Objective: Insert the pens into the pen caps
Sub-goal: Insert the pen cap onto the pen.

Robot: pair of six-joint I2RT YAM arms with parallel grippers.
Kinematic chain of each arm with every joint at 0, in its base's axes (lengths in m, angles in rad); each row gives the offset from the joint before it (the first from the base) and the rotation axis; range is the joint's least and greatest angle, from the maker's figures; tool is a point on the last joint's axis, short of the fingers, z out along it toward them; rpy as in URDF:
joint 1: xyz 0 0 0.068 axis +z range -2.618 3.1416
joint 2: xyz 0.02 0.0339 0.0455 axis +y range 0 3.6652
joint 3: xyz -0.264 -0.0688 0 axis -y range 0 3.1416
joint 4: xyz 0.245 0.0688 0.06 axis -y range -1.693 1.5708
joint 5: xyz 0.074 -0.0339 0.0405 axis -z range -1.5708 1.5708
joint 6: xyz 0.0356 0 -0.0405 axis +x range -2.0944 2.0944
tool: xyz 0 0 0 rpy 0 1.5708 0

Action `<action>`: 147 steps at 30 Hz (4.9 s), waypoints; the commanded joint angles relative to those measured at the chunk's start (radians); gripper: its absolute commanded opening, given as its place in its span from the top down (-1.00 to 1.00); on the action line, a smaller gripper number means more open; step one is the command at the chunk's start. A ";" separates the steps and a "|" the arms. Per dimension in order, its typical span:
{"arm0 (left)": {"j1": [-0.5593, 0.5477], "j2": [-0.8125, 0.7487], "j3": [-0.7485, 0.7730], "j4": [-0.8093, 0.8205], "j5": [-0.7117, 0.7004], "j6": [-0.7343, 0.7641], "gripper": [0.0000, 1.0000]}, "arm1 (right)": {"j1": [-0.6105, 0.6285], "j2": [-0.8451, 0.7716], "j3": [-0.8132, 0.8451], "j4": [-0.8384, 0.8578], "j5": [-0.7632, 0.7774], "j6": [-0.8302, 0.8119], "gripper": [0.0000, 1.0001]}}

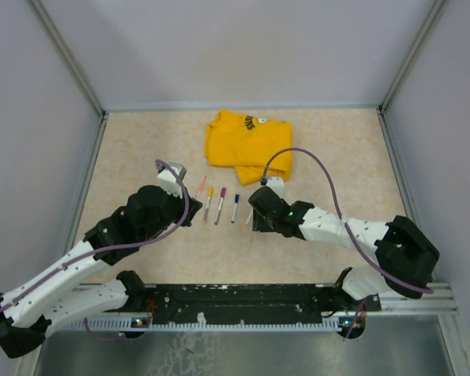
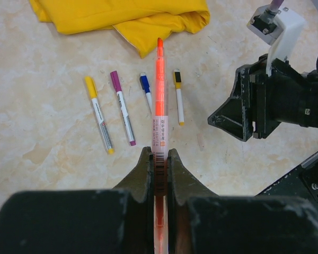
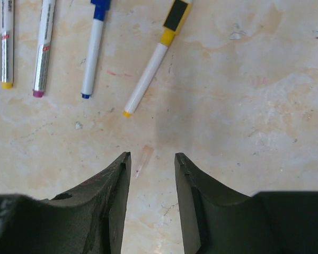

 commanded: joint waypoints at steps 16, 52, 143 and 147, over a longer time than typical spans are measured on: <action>0.002 -0.068 -0.009 -0.008 -0.036 -0.015 1.00 | 0.006 -0.320 -0.226 0.325 -0.594 -1.387 0.14; 0.002 -0.142 -0.029 -0.053 -0.081 -0.037 1.00 | -0.088 0.293 0.271 -0.267 -0.795 -2.083 0.01; 0.002 -0.077 -0.025 0.013 -0.056 -0.028 1.00 | -0.157 0.339 0.110 -0.216 -0.143 -0.291 0.63; 0.002 -0.074 -0.024 0.017 -0.056 -0.029 1.00 | -0.157 0.332 0.101 -0.224 -0.149 -0.299 0.65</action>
